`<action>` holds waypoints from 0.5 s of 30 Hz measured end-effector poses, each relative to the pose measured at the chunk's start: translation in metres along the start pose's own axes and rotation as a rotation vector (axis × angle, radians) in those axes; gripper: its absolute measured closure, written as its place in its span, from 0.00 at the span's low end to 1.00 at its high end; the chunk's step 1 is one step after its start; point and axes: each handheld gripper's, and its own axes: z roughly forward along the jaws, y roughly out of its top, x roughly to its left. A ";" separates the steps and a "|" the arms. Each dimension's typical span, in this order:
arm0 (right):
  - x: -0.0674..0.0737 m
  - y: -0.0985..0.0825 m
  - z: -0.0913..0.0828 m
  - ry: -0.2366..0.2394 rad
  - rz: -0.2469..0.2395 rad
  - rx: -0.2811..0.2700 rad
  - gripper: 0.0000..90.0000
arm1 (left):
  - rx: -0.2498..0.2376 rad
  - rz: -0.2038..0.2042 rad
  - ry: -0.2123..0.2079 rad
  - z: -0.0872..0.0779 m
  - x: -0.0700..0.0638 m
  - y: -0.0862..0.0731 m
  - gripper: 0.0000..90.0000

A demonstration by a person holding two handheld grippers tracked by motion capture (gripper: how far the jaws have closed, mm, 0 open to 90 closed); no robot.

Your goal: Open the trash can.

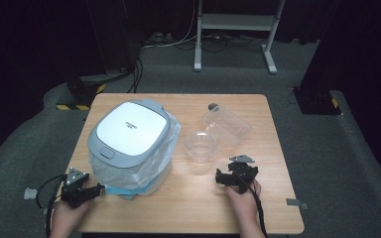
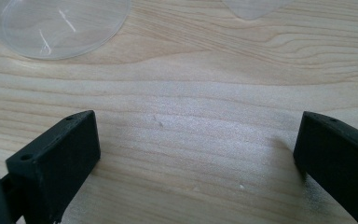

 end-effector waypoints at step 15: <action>0.000 0.000 0.000 -0.001 -0.001 0.000 0.00 | 0.002 0.006 0.003 -0.001 0.000 0.000 0.32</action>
